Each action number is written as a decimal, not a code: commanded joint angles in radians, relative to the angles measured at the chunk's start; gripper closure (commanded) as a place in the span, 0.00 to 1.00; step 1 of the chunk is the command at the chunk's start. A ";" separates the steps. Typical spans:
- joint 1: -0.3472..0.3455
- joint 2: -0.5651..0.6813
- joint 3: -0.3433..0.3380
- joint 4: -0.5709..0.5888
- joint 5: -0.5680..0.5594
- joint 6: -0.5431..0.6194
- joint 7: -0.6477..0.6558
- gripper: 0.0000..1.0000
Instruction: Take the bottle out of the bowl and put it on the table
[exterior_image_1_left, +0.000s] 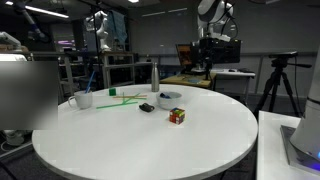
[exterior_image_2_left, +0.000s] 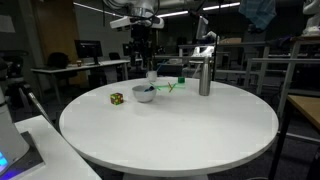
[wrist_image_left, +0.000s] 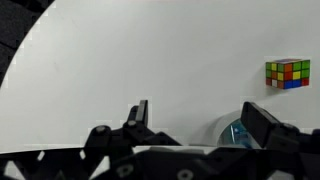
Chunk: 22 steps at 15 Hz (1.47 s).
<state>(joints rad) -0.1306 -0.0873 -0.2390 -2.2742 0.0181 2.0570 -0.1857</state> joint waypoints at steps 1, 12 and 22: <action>-0.008 0.131 0.022 0.097 0.074 0.048 -0.057 0.00; 0.004 0.373 0.168 0.346 0.153 0.012 -0.060 0.00; 0.051 0.577 0.267 0.534 0.184 0.020 0.038 0.00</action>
<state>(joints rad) -0.0989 0.4086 0.0111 -1.8460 0.1794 2.1075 -0.1900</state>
